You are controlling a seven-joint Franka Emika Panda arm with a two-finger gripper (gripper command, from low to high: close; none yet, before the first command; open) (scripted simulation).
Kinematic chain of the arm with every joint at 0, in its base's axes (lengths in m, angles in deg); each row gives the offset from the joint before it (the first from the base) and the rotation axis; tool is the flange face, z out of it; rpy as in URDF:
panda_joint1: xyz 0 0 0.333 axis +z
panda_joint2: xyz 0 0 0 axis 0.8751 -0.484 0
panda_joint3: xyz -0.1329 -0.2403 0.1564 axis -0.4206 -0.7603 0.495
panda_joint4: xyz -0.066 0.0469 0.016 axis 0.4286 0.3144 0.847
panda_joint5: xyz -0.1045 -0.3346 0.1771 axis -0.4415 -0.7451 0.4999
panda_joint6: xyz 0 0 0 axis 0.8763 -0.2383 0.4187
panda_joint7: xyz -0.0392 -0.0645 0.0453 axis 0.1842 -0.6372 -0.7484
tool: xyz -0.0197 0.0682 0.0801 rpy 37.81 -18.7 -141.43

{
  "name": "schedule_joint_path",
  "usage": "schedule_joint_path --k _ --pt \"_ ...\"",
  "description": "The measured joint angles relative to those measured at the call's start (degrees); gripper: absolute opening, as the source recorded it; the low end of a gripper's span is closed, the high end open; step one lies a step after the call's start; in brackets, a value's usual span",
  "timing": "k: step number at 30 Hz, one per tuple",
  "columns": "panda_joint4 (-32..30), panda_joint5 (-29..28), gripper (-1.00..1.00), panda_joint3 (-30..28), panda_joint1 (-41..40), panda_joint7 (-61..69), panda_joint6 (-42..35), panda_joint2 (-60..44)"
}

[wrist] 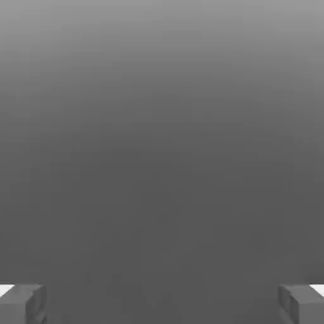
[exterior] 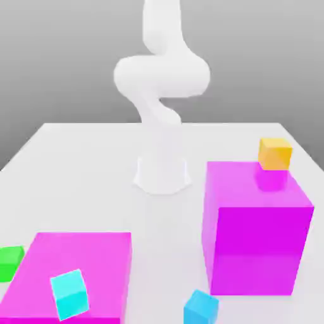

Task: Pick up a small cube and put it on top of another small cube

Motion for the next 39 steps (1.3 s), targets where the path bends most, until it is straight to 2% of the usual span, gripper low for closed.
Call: schedule_joint_path --k 16,21,26,31,32,39 --pt "-3.97 -0.95 0.00 -6.49 -16.19 -22.63 12.51 -33.55" --pt "-5.20 1.58 0.00 -8.91 -21.87 -27.62 16.38 -44.03" --pt "-6.34 6.49 0.00 -10.61 -25.35 -30.85 20.13 -54.65" --pt "-4.79 10.67 0.00 -7.70 -28.63 -29.02 27.45 -65.05" --pt "-4.53 11.09 -1.00 -7.21 -29.05 -28.70 28.45 -66.32" --pt "-4.55 10.97 -1.00 -7.18 -29.10 -28.82 28.47 -66.25"
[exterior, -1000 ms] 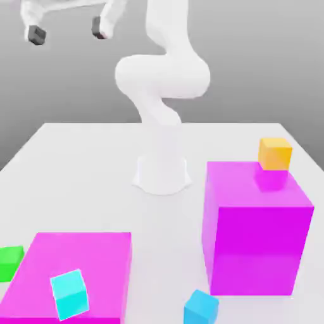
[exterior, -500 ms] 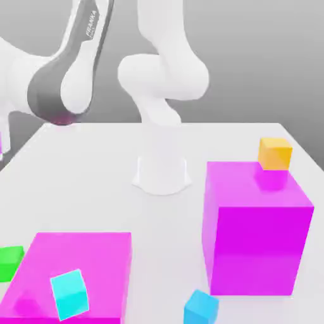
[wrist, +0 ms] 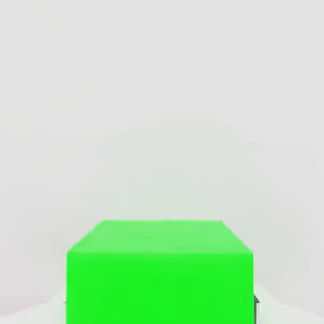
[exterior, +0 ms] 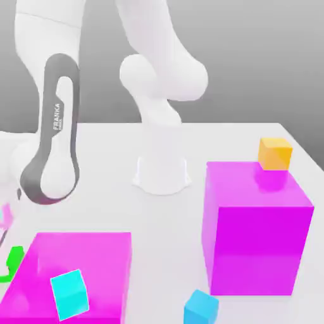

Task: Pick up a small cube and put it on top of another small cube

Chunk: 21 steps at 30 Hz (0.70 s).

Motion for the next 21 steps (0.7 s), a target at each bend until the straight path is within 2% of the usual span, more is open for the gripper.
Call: schedule_joint_path --k 6,11,21 --pt "-2.14 -4.11 -1.00 -1.57 3.18 -3.67 -8.79 11.20" --pt "-3.40 -4.79 -1.00 4.33 11.32 -7.34 -17.25 21.77" --pt "-5.91 -1.99 -1.00 14.95 26.85 -12.30 -33.86 41.86"
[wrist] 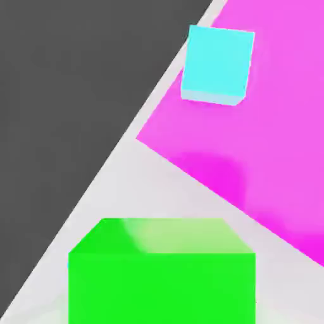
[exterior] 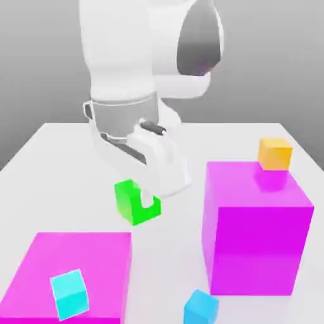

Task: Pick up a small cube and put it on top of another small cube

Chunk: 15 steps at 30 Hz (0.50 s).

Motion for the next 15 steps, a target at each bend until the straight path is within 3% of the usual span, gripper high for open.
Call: schedule_joint_path --k 11,15 --pt "-3.14 5.67 -1.00 14.17 17.32 -4.33 -16.65 19.81" --pt "-8.72 7.25 -1.00 16.96 18.91 -4.60 -9.73 18.41"
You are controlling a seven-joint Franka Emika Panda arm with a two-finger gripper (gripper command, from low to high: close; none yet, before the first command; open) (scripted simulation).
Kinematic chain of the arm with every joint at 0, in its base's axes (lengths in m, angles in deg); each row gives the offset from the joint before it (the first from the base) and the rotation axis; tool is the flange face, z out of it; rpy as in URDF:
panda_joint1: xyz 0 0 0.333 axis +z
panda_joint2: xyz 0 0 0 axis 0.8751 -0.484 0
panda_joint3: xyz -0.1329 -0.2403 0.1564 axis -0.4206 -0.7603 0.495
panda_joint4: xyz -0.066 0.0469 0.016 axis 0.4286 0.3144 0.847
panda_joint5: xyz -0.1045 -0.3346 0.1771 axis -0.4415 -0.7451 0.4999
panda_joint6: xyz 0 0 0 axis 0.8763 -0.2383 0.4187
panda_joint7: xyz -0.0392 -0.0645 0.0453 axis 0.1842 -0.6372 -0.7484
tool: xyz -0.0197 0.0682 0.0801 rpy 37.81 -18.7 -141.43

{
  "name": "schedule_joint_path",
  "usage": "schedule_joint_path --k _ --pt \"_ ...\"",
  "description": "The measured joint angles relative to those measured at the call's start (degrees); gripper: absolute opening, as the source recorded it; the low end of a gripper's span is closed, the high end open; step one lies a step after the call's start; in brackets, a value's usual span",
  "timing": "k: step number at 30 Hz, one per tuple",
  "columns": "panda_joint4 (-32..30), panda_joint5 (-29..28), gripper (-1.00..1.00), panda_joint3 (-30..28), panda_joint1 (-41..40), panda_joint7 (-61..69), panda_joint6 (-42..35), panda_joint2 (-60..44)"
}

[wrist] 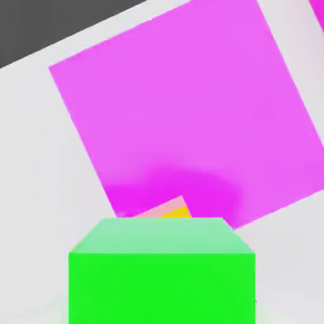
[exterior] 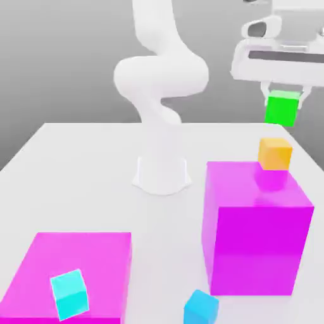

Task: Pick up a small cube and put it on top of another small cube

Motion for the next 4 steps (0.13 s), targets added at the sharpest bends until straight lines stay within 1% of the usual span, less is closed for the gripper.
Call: schedule_joint_path --k 1,4 --pt "-1.02 0.25 1.00 0.40 0.06 0.02 1.48 -0.46" --pt "-1.02 0.25 1.00 0.40 0.06 0.02 1.49 -0.46"
